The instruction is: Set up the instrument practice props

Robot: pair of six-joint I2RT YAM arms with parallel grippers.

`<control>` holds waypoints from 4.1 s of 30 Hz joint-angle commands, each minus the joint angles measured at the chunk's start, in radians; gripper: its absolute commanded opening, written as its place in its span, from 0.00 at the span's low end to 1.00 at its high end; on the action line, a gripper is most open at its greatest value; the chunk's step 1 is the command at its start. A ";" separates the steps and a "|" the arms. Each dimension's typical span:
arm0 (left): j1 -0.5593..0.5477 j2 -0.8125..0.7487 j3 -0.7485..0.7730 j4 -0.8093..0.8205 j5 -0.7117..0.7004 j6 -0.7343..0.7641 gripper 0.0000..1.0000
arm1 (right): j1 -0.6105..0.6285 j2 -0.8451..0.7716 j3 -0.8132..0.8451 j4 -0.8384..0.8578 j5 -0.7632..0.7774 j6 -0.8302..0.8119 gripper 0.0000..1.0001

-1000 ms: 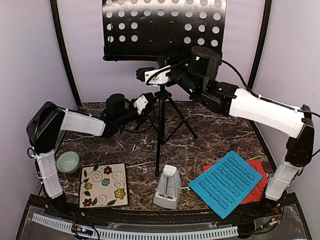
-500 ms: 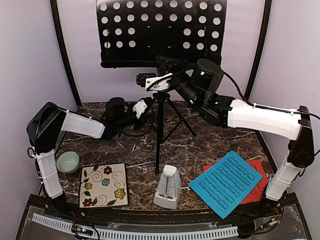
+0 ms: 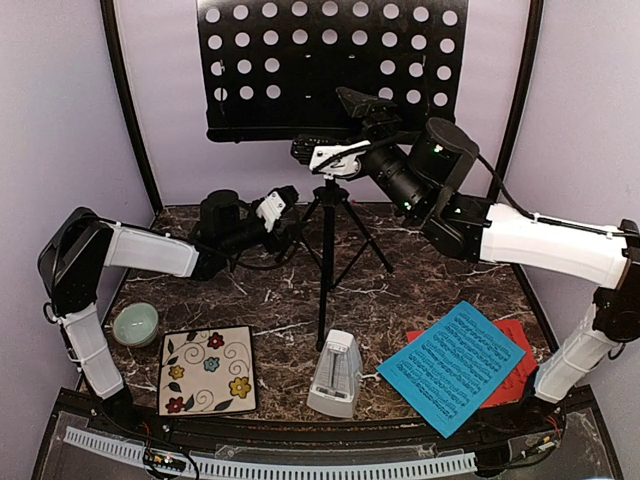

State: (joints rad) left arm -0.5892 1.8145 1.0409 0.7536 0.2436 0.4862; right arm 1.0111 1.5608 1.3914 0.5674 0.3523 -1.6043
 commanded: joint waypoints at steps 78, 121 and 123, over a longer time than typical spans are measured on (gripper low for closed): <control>0.002 0.061 0.117 -0.110 0.087 -0.014 0.58 | -0.431 0.008 -0.459 -0.178 -0.482 1.047 0.71; 0.010 0.104 0.137 -0.002 0.042 0.005 0.24 | -0.472 0.226 -0.209 -0.140 -0.497 0.988 0.18; 0.009 0.112 0.145 0.002 0.031 0.013 0.20 | -0.473 0.236 -0.194 -0.137 -0.493 0.983 0.12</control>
State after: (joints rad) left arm -0.5865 1.9232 1.1461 0.7090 0.3054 0.4866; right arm 0.5613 1.7863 1.1206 0.3351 -0.1947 -0.6014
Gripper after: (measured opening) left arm 0.224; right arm 0.160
